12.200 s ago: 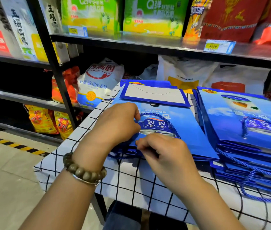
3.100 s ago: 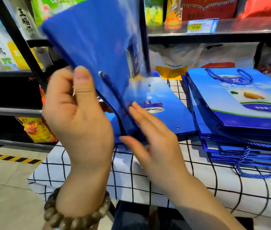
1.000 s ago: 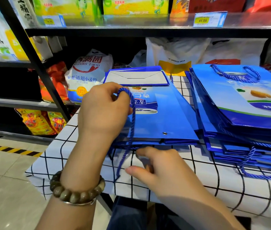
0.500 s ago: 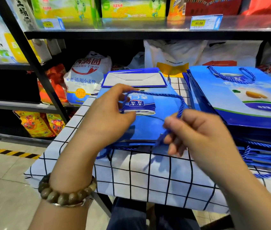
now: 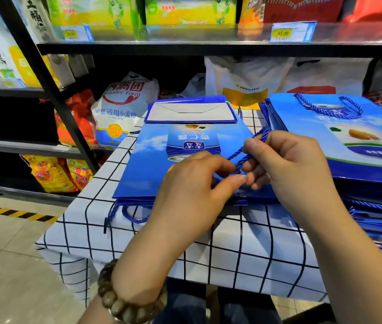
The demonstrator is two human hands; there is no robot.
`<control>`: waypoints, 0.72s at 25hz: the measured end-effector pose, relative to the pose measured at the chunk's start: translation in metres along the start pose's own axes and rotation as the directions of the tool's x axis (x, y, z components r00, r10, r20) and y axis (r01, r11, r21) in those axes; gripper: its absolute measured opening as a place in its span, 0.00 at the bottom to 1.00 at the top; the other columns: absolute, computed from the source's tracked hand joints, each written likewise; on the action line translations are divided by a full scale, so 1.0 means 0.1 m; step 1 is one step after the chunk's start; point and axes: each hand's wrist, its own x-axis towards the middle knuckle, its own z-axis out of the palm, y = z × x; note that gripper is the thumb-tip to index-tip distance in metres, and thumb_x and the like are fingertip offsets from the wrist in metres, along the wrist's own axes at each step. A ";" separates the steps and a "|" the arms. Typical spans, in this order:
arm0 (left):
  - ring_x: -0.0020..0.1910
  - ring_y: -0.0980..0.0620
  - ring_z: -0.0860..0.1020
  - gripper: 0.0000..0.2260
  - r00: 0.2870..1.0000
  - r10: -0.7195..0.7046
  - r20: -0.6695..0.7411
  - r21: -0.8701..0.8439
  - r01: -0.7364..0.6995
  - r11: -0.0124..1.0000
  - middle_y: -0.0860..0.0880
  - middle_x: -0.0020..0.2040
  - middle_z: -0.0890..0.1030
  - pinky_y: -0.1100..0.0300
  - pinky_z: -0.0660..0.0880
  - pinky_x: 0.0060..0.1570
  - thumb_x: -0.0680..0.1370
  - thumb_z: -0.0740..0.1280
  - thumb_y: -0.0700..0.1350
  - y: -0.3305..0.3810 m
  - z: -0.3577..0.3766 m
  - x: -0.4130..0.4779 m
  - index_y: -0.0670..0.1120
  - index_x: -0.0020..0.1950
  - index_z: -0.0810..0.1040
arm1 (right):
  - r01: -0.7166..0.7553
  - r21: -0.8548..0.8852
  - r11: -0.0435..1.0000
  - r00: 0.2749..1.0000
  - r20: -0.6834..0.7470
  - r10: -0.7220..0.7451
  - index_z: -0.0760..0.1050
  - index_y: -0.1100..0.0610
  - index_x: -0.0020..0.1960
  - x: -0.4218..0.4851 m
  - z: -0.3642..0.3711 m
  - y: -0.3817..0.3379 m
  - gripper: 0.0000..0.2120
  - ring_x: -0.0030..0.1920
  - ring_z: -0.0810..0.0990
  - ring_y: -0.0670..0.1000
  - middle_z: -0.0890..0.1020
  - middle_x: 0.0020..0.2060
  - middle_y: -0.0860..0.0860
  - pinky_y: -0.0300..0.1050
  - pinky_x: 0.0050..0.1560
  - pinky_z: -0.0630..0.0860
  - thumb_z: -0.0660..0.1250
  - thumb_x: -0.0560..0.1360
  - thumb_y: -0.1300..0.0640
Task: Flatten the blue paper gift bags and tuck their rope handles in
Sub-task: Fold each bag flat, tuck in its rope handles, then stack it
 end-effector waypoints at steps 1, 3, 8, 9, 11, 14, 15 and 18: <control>0.39 0.58 0.75 0.13 1.000 -0.030 0.009 -0.004 0.030 1.000 0.57 0.40 0.78 0.55 0.74 0.45 0.69 0.64 0.57 0.00 0.00 0.00 0.53 0.47 0.81 | -0.008 0.006 1.000 1.000 0.000 0.008 0.72 0.59 0.32 -0.01 0.00 0.01 0.12 0.20 0.74 0.47 0.77 0.21 0.51 0.37 0.22 0.73 0.65 0.74 0.60; 0.42 0.54 0.78 0.07 0.999 -0.044 0.026 0.024 0.044 0.999 0.55 0.41 0.81 0.53 0.75 0.46 0.73 0.67 0.52 -0.01 0.03 0.00 0.52 0.48 0.80 | -0.011 0.025 1.000 1.000 -0.001 0.011 0.72 0.59 0.32 -0.02 -0.01 0.03 0.12 0.21 0.75 0.47 0.77 0.22 0.51 0.37 0.22 0.72 0.65 0.74 0.60; 0.38 0.57 0.78 0.05 0.996 -0.066 -0.058 -0.072 0.061 0.996 0.55 0.36 0.82 0.53 0.76 0.42 0.74 0.66 0.44 -0.03 0.03 -0.02 0.55 0.44 0.79 | 0.009 -0.120 0.993 0.995 0.104 0.004 0.78 0.52 0.37 -0.07 0.00 0.11 0.02 0.24 0.78 0.45 0.82 0.29 0.52 0.35 0.25 0.72 0.71 0.68 0.57; 0.35 0.59 0.77 0.07 0.994 -0.088 -0.061 -0.101 0.081 0.992 0.56 0.34 0.81 0.54 0.76 0.42 0.74 0.67 0.44 -0.02 0.03 -0.02 0.57 0.43 0.76 | 0.015 -0.151 0.988 0.993 0.120 0.003 0.79 0.52 0.36 -0.08 0.01 0.13 0.03 0.25 0.78 0.45 0.82 0.30 0.52 0.34 0.25 0.71 0.71 0.67 0.57; 0.34 0.60 0.76 0.09 0.994 -0.106 -0.037 -0.123 0.101 0.987 0.57 0.32 0.80 0.57 0.75 0.42 0.73 0.68 0.45 0.00 0.01 -0.03 0.58 0.42 0.71 | 0.032 -0.165 0.986 0.994 0.110 -0.014 0.79 0.51 0.34 -0.08 0.02 0.15 0.05 0.25 0.78 0.43 0.81 0.28 0.51 0.33 0.26 0.71 0.70 0.69 0.57; 0.45 0.60 0.76 0.11 0.998 -0.011 0.062 0.048 0.008 0.999 0.58 0.43 0.80 0.58 0.73 0.49 0.72 0.69 0.52 -0.02 -0.05 -0.07 0.57 0.53 0.74 | 0.075 -0.231 0.970 0.993 0.103 -0.053 0.79 0.50 0.35 -0.07 0.00 0.17 0.07 0.26 0.76 0.42 0.79 0.25 0.44 0.30 0.28 0.69 0.67 0.72 0.56; 0.50 0.58 0.75 0.16 0.994 0.025 0.108 0.157 -0.042 0.987 0.58 0.48 0.80 0.57 0.72 0.52 0.71 0.67 0.56 -0.05 -0.08 -0.08 0.56 0.57 0.74 | 0.100 -0.300 0.949 0.992 0.106 -0.071 0.78 0.49 0.36 -0.06 -0.02 0.18 0.07 0.28 0.75 0.42 0.78 0.25 0.44 0.29 0.29 0.68 0.67 0.72 0.56; 0.58 0.54 0.73 0.18 0.982 0.035 0.185 0.301 -0.090 0.949 0.56 0.56 0.78 0.54 0.69 0.58 0.70 0.66 0.58 -0.14 -0.16 -0.08 0.53 0.58 0.77 | 0.169 -0.518 0.839 0.984 0.135 -0.116 0.81 0.53 0.40 -0.08 -0.04 0.18 0.06 0.35 0.74 0.45 0.77 0.30 0.46 0.31 0.37 0.67 0.66 0.73 0.55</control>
